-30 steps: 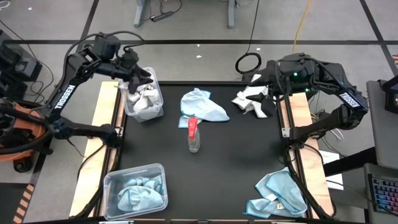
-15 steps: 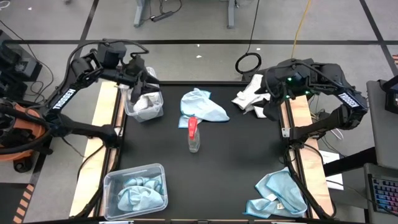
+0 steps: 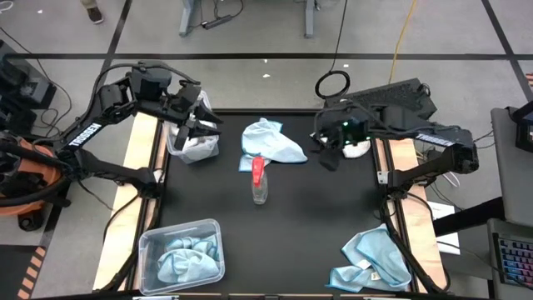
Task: Sort microfiber towel by color & place in baskets
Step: Put the blue towel into the bottom transparent bin
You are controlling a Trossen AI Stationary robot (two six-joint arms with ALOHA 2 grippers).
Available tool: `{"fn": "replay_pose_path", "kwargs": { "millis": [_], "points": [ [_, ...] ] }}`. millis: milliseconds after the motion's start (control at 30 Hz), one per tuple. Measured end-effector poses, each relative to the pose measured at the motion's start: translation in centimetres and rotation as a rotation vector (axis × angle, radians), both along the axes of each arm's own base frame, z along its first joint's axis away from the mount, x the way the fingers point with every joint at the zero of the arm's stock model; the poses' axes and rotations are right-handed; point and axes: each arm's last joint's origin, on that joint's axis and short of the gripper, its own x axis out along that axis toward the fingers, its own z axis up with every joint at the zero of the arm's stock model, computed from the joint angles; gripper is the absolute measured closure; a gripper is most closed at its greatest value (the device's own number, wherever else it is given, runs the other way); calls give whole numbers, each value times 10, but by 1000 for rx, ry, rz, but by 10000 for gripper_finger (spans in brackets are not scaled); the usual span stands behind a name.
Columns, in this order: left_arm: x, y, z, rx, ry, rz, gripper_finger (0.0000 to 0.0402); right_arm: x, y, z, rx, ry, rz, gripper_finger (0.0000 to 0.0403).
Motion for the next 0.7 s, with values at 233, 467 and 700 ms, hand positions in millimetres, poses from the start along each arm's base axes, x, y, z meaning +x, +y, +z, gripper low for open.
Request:
{"fn": "replay_pose_path", "kwargs": {
  "millis": [233, 467, 700],
  "points": [
    [1, -6, -3, -30, 37, -2, 219, 6, -6, -43, -2, 89, -106, 177],
    [1, -6, -4, -27, 52, 10, 219, -3, -18, -75, 0, 223, -250, 177],
    [1, -6, -4, -20, 55, 22, 219, -9, 7, -101, 268, 290, -89, 177]
  ]
}}
